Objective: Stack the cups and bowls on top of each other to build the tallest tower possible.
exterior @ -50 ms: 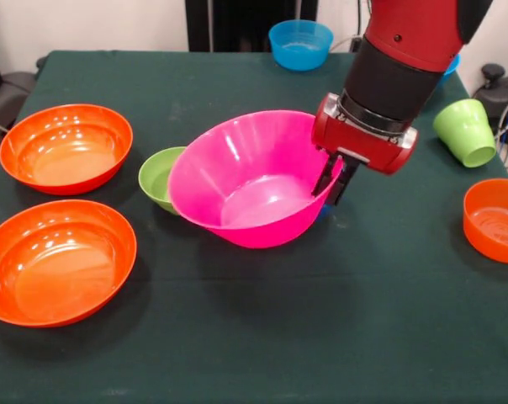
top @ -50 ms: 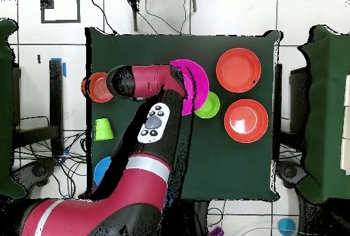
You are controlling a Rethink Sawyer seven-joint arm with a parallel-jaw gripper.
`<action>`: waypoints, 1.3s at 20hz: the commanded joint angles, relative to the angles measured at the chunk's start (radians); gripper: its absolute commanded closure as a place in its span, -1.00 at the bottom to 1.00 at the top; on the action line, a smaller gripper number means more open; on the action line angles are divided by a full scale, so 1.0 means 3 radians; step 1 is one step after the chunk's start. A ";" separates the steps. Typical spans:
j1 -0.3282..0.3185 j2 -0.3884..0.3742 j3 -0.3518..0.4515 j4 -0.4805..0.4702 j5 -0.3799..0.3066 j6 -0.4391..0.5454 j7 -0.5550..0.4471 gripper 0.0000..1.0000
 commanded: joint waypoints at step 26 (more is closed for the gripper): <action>-0.0282 -0.1329 0.0768 0.0952 -0.0455 0.0729 -0.0802 1.00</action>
